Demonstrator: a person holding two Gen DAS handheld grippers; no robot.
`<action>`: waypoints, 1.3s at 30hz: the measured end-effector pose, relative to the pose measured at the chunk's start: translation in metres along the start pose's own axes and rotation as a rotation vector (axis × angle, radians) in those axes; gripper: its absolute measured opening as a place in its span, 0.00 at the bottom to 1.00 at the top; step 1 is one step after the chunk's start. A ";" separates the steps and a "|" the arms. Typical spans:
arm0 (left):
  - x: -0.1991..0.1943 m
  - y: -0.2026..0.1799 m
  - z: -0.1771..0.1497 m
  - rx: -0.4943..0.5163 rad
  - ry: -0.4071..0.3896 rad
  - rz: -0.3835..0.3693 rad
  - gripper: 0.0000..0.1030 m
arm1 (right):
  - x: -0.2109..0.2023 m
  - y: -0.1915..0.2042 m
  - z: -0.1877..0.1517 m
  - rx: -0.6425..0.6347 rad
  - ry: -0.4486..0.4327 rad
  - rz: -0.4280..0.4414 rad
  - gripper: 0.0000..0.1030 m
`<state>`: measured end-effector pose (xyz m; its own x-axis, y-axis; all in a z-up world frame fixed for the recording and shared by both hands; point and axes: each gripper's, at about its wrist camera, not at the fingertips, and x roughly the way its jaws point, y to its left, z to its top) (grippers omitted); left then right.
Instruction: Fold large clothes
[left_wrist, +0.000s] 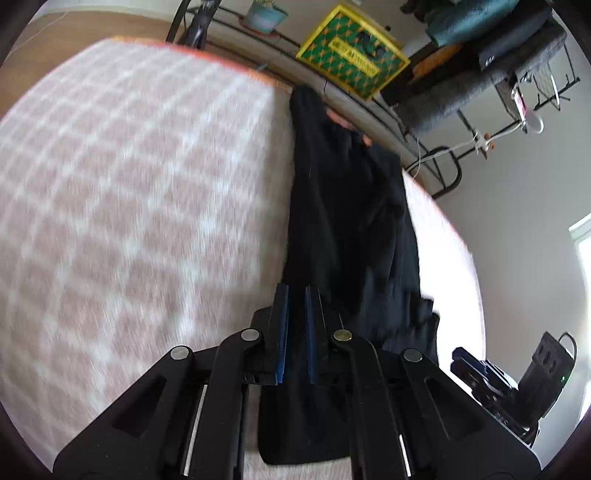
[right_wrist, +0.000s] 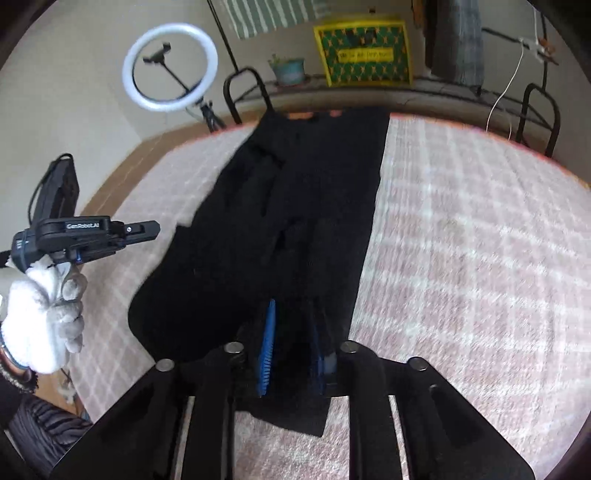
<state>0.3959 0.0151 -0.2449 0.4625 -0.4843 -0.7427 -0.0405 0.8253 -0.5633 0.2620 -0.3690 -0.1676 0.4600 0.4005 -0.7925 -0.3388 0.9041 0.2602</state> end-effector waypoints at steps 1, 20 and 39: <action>-0.001 0.000 0.011 0.002 -0.011 -0.003 0.05 | -0.004 -0.002 0.007 -0.001 -0.016 -0.014 0.38; 0.037 -0.046 0.158 0.164 -0.102 0.043 0.42 | 0.026 -0.049 0.127 -0.058 -0.078 -0.308 0.48; 0.182 -0.018 0.210 0.078 -0.002 0.027 0.42 | 0.172 -0.156 0.202 0.279 -0.029 0.045 0.48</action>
<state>0.6667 -0.0275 -0.2942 0.4638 -0.4608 -0.7567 0.0156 0.8582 -0.5131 0.5596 -0.4107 -0.2335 0.4740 0.4419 -0.7616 -0.1223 0.8896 0.4401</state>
